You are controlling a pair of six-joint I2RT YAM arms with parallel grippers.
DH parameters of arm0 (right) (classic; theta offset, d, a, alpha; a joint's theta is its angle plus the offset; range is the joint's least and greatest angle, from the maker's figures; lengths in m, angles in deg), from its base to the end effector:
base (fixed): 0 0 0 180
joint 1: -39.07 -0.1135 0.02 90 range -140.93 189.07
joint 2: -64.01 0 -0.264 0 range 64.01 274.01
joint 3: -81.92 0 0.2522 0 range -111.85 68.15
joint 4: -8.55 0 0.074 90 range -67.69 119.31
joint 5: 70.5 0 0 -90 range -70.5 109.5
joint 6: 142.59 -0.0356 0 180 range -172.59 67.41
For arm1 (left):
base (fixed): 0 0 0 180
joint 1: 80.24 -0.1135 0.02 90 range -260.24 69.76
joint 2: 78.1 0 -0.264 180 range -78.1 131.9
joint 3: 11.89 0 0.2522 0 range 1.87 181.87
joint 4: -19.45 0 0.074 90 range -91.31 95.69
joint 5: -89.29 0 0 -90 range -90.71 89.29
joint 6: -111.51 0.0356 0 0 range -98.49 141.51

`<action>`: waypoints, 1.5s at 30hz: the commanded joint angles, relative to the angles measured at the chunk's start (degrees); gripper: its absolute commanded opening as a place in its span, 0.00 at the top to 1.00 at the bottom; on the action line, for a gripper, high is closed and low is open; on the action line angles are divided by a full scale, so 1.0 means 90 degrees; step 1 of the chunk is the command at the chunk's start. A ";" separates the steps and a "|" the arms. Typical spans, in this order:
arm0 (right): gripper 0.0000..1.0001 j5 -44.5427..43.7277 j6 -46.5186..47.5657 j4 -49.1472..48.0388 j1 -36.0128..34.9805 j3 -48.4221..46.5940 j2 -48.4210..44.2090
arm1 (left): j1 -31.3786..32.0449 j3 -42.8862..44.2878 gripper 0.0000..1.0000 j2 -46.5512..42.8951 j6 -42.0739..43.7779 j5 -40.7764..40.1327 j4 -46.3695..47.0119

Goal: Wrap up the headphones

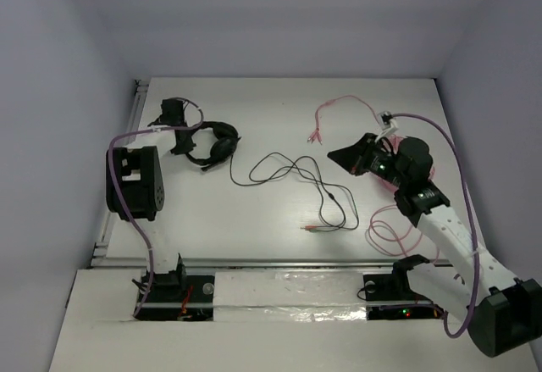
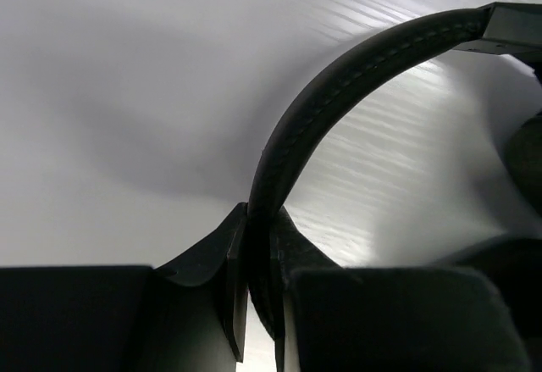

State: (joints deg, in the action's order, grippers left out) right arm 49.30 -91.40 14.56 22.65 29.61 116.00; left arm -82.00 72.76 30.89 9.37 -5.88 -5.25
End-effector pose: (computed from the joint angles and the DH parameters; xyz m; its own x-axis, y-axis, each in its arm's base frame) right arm 0.2003 0.0775 0.3125 -0.5251 0.4122 -0.7445 -0.5012 0.5572 0.6620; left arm 0.4072 0.0157 0.1765 -0.7191 -0.2316 -0.6552 -0.2464 0.9665 -0.0713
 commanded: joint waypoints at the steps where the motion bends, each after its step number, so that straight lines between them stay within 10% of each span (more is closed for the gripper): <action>1: 1.00 -0.0195 0.0463 -0.0233 -0.0634 -0.0277 0.0316 | 0.0536 0.0403 1.00 -0.1032 0.0041 0.0581 -0.0531; 8: 1.00 0.0155 0.0962 -0.0974 -0.1446 -0.0610 0.1196 | 0.0966 0.1447 1.00 -0.2138 -0.0301 0.1998 -0.1255; 15: 0.41 0.0107 0.1645 -0.1131 -0.1446 -0.1098 0.1879 | 0.1026 0.2103 1.00 -0.2657 -0.0633 0.3073 -0.1431; 21: 0.29 0.0526 0.1890 -0.1570 -0.1446 -0.1439 0.2582 | 0.1026 0.2358 1.00 -0.2949 -0.0916 0.3708 -0.1519; 32: 0.24 0.0918 0.1656 -0.2449 -0.1739 -0.1967 0.3715 | 0.1084 0.2287 1.00 -0.3594 -0.1658 0.4558 -0.0767; 45: 0.45 0.0429 0.1968 -0.2294 -0.1739 -0.1606 0.3024 | 0.1084 0.3976 1.00 -0.3673 -0.2060 0.4804 -0.1137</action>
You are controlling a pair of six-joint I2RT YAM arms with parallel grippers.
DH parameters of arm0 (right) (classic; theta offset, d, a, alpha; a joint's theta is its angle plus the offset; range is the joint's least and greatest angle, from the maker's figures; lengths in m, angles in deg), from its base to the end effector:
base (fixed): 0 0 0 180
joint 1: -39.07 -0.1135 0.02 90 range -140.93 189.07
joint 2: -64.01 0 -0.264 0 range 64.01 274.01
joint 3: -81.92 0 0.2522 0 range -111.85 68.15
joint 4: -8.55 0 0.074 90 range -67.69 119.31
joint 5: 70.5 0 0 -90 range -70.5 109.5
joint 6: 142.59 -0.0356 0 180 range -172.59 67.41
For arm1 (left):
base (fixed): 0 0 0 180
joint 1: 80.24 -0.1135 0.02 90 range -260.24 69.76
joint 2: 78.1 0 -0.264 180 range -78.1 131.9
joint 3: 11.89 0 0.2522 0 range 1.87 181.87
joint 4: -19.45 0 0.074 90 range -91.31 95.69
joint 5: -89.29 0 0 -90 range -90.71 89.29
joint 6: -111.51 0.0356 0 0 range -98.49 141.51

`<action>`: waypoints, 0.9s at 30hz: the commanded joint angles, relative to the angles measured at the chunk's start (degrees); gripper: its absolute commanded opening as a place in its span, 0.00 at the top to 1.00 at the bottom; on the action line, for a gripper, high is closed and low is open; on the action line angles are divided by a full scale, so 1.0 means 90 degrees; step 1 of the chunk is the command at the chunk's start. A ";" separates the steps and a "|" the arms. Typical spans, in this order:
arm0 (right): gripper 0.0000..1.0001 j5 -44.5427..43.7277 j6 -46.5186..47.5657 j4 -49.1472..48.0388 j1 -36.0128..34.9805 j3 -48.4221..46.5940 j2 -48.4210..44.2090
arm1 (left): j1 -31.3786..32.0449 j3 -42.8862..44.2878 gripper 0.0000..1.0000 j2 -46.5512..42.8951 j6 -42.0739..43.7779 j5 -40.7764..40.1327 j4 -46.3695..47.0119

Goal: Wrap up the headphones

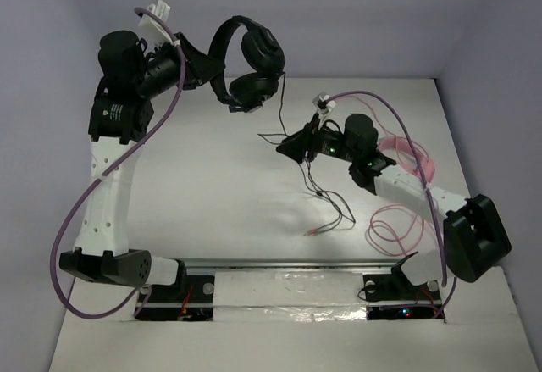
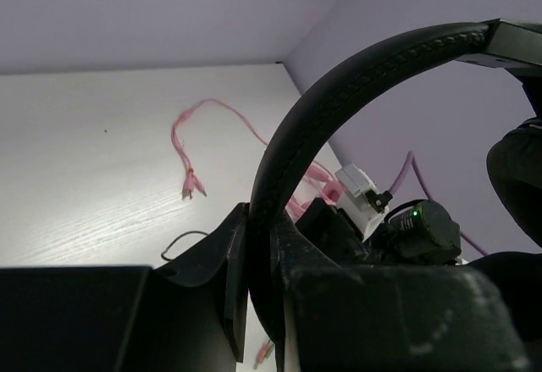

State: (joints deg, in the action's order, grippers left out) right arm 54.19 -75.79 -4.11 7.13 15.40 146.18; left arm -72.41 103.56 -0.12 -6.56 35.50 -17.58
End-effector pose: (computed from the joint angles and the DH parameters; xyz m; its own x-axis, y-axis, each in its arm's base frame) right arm 0.2693 0.1918 0.3016 -0.4020 0.1311 -0.9062 -0.8257 0.3758 0.4207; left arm 0.2625 -0.0573 0.5259 -0.3204 -0.3392 -0.8845 0.6170 0.6338 -0.4665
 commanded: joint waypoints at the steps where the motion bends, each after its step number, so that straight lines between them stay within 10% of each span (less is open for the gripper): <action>1: 0.51 -0.0105 0.0263 -0.0007 -0.0015 0.0011 -0.0602 | 0.0018 0.0692 1.00 -0.0197 -0.0250 0.0080 0.0058; 8: 0.41 -0.0418 0.0117 0.0376 -0.0015 0.0168 -0.1981 | 0.0077 0.0957 1.00 -0.0402 -0.0484 0.0235 0.0309; 27: 0.34 0.1232 -0.0713 -0.1527 -0.0142 0.0481 -0.0371 | 0.0077 0.1123 1.00 0.0105 -0.0768 0.0216 0.0779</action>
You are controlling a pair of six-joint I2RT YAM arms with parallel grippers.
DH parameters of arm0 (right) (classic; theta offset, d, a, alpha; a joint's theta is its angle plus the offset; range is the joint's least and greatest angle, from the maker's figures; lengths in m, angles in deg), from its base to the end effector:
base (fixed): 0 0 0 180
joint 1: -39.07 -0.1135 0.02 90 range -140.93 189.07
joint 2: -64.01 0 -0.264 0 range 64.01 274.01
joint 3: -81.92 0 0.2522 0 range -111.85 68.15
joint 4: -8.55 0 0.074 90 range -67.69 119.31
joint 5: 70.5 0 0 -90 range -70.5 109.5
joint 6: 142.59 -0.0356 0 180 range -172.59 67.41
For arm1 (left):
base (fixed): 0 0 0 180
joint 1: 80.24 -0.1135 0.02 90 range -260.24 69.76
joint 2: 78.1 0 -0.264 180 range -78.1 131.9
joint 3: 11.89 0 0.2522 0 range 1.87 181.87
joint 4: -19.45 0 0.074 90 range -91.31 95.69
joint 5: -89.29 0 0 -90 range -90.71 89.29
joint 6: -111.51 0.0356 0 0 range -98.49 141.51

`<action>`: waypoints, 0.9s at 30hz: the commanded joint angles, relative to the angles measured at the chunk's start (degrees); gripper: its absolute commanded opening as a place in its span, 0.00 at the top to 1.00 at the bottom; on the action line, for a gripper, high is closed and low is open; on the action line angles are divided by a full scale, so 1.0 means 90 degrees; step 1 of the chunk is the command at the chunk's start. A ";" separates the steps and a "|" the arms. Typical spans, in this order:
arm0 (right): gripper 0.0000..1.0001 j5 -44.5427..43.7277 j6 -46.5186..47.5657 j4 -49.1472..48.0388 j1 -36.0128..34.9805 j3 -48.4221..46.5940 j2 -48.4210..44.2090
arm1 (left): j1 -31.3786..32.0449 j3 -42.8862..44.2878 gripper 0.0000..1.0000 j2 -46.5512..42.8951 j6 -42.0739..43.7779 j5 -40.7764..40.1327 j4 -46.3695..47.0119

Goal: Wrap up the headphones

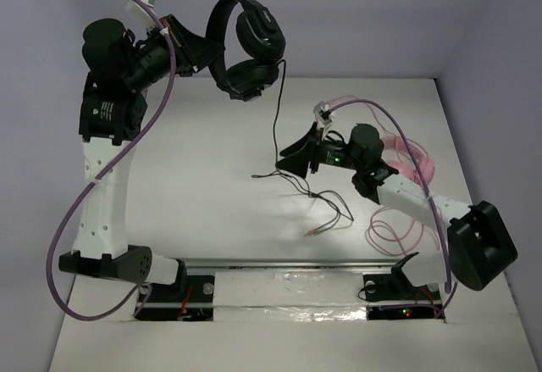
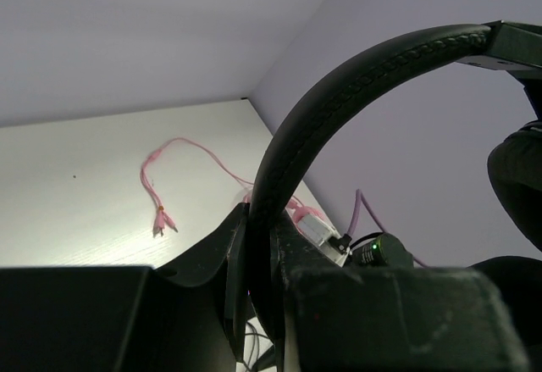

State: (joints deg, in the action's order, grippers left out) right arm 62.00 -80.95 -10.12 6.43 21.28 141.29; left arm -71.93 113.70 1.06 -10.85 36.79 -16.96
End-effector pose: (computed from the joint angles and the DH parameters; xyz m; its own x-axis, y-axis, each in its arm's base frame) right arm 0.2428 0.1841 0.3024 -0.4327 0.1387 -0.8908 -0.8644 0.2168 0.4537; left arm 0.2392 -0.0568 0.5733 -0.2334 -0.3950 -0.8885 0.6901 0.5765 -0.4376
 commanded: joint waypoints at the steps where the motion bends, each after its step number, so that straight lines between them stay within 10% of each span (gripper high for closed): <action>1: 0.35 0.0443 -0.0198 -0.1005 -0.0064 -0.0183 0.0270 | 0.0023 0.0016 1.00 0.0013 -0.0243 -0.0015 0.0604; 9: 0.45 -0.0189 -0.0365 -0.1358 -0.0064 0.0471 -0.0265 | 0.0023 -0.0462 1.00 0.0101 -0.0164 -0.0133 0.0828; 16: 0.25 -0.0895 0.0260 -0.0294 -0.0064 0.0394 -0.0823 | 0.0023 -0.1097 1.00 0.0043 -0.0232 0.0003 0.1208; 27: 0.24 -0.1939 0.0563 -0.0098 -0.0064 -0.0494 0.0572 | 0.0082 -0.1225 1.00 -0.0220 -0.0418 0.0238 0.1375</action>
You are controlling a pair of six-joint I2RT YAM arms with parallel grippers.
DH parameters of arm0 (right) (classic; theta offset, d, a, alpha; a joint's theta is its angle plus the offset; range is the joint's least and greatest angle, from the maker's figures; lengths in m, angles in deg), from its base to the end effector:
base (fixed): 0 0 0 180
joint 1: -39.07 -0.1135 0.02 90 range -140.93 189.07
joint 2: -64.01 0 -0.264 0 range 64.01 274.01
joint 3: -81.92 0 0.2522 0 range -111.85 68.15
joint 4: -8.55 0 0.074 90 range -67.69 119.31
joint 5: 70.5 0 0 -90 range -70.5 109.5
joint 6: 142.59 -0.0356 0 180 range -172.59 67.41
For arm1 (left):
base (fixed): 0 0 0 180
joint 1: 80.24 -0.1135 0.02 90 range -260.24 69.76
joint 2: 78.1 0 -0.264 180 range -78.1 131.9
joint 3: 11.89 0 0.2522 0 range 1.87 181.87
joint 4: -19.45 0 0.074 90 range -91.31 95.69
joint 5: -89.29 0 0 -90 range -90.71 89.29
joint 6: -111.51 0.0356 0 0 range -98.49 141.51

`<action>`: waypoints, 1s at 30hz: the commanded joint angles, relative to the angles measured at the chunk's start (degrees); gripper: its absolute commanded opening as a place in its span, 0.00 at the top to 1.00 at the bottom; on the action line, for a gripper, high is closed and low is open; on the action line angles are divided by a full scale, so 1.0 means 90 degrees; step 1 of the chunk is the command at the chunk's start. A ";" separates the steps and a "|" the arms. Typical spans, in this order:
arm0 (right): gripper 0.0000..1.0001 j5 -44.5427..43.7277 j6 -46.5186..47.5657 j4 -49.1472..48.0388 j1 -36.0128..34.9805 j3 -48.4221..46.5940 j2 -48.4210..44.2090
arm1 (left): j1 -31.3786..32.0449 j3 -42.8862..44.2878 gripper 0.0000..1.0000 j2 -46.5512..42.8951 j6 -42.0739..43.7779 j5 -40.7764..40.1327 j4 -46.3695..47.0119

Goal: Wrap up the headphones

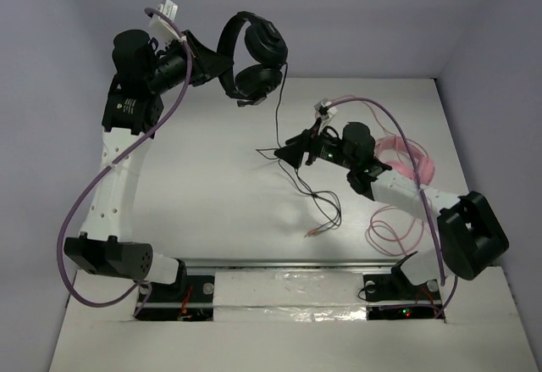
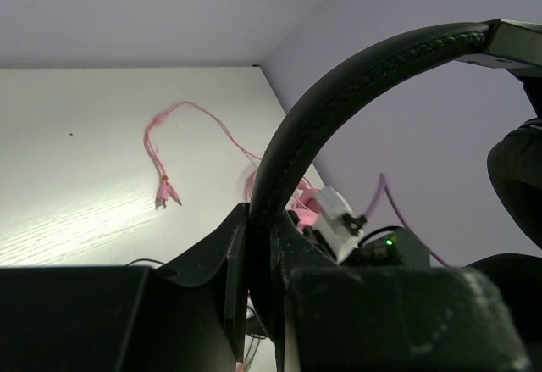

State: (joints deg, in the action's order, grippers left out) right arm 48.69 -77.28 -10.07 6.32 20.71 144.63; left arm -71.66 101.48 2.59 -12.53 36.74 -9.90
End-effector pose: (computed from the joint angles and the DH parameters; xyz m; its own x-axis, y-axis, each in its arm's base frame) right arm 0.2597 0.1877 0.2887 -0.3791 0.1897 -0.9057 -0.7969 0.4305 0.4238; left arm 0.2852 -0.0649 0.5161 -0.3547 -0.3959 -0.8470 0.6277 0.5706 -0.5296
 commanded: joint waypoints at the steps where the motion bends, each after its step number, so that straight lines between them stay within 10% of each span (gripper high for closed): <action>1: 0.24 -0.0479 0.0155 -0.0103 -0.0052 -0.0509 0.0289 | 0.0053 0.0152 1.00 -0.0400 -0.0222 0.0253 0.0552; 6: 0.31 -0.0215 -0.0040 -0.0230 -0.0052 -0.0978 0.0700 | 0.0053 0.0328 1.00 -0.0488 -0.0231 0.0214 0.0454; 10: 0.82 -0.0752 -0.0050 -0.0076 -0.0052 -0.1037 0.0593 | 0.0053 0.0728 1.00 -0.0450 -0.0153 0.0039 0.0249; 13: 1.00 -0.1249 0.0350 0.0791 -0.0052 -0.1300 0.0165 | 0.0053 0.0846 1.00 -0.0401 -0.0202 -0.0011 0.0297; 22: 1.00 -0.2970 0.1191 0.4231 -0.0052 -0.4727 -0.2189 | -0.0191 0.1352 1.00 -0.0206 -0.0876 0.0243 0.0806; 30: 1.00 -0.1361 -0.0146 0.3698 -0.0052 -0.1881 -0.1564 | -0.0327 0.1403 1.00 -0.0147 -0.0554 0.0019 0.0493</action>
State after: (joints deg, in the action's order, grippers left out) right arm 30.79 -73.52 13.64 6.06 -9.75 120.96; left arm -73.70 112.85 1.97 -17.40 37.20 -8.20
